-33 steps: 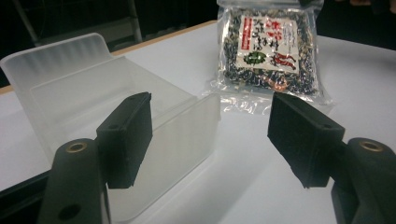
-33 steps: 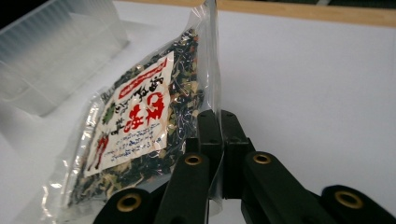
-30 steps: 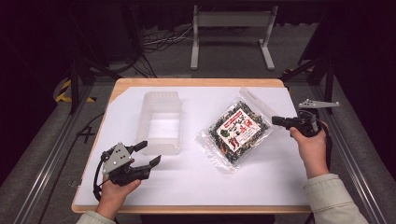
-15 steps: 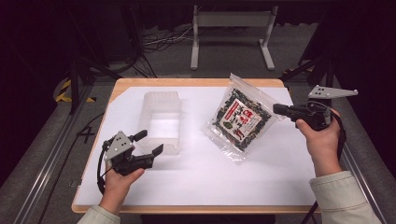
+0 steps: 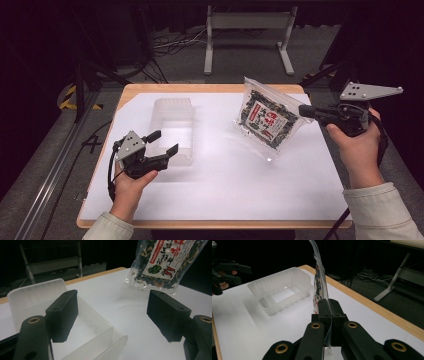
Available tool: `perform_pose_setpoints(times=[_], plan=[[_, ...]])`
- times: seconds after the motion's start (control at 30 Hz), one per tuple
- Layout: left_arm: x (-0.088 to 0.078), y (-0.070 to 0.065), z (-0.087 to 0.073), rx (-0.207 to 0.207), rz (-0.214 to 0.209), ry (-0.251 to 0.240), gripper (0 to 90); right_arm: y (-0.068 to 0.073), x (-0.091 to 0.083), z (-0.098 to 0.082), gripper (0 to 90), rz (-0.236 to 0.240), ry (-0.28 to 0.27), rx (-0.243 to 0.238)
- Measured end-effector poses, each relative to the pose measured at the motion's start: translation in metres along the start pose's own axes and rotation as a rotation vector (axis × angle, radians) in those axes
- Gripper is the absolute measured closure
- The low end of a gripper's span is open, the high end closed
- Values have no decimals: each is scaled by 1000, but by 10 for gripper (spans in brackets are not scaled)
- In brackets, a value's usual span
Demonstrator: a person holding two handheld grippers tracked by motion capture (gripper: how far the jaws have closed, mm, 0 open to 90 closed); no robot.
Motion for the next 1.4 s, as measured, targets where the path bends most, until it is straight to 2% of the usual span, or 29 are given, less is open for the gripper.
perform_pose_setpoints(times=[0.1,0.3,0.43,0.57,0.77,0.97,1.1,1.3,1.4], plan=[[0,-2,4,-17,-6,-1,269,1,-6,4,900,6,-8,-7],[1,-10,12,-3,-46,8,263,11,-15,16,900,22,5,-59],[3,-16,18,15,-76,-4,263,21,-19,24,900,32,13,-98],[5,-26,24,52,-84,-1,249,33,-22,31,900,52,7,-131],[9,-33,30,64,-114,-7,233,48,-21,39,900,81,9,-166],[11,-41,38,90,-164,-20,241,67,-18,49,900,122,4,-220],[12,-45,42,82,-199,-34,239,80,-15,55,900,148,9,-253],[7,-50,47,123,-239,-60,236,96,-7,59,900,181,22,-295],[6,-51,49,135,-243,-61,225,99,-6,60,900,191,20,-303]])
Point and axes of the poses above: each handheld gripper's, and its own axes: x roughly forward along the jaws, z roughly out of its top, y roughly to its left, the point moved 3 cm from there along x, roughly forward along the jaws, and after that the axes turned 12 degrees about y, right-handed, at the moved point
